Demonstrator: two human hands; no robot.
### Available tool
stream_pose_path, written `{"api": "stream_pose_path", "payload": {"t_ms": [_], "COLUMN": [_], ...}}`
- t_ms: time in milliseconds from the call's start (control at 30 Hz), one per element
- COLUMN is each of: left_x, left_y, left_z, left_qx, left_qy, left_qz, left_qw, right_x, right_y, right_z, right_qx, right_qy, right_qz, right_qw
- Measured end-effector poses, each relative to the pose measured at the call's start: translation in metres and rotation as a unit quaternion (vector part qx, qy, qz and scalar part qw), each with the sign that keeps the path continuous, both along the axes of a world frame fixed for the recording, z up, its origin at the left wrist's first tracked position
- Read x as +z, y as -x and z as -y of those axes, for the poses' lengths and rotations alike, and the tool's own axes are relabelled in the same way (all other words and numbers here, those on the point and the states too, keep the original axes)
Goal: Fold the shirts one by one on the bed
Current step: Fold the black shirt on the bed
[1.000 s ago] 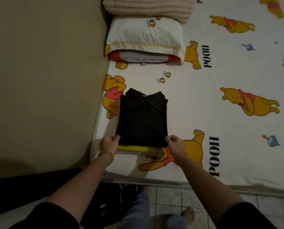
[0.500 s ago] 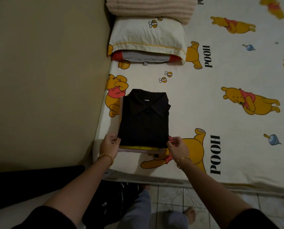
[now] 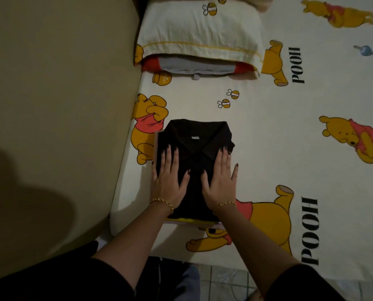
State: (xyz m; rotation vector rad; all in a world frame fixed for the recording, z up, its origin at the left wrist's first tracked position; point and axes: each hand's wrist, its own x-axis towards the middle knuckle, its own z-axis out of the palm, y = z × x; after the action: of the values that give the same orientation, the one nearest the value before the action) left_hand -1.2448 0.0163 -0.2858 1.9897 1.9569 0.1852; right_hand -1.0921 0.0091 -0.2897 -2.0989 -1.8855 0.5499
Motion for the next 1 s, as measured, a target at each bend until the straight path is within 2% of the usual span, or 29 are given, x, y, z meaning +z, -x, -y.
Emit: {"api": "stream_pose_path", "payload": {"t_ms": [267,500,667,767,933,1000], "left_x": [-0.039,-0.028,0.011,0.047,0.126,0.161], "left_y": [0.006,0.010,0.022,0.018,-0.050,-0.095], "left_z": [-0.003,-0.008,0.015,0.037,0.055,0.060], "left_qx": [-0.007,-0.005,0.048,0.051,0.022,-0.010], "left_qy": [-0.005,0.026,0.094,0.090,0.058,0.036], "left_qz": [0.029,0.058,0.121,0.134,0.195,0.223], "left_qw": [1.000,0.998,0.987,0.986,0.979,0.974], "right_x": [-0.043,-0.025,0.014,0.052,0.127,0.159], "right_y": [0.002,-0.002,-0.040,-0.073,-0.153,-0.195], "right_z": [-0.002,-0.002,0.027,0.048,0.079,0.095], "right_qx": [0.003,0.019,0.029,0.025,0.006,-0.005], "right_qy": [-0.033,0.014,0.039,0.027,-0.027,-0.058], "right_qz": [-0.097,-0.077,-0.080,-0.098,-0.185,-0.179], "right_qw": [0.995,0.997,0.996,0.995,0.982,0.982]}}
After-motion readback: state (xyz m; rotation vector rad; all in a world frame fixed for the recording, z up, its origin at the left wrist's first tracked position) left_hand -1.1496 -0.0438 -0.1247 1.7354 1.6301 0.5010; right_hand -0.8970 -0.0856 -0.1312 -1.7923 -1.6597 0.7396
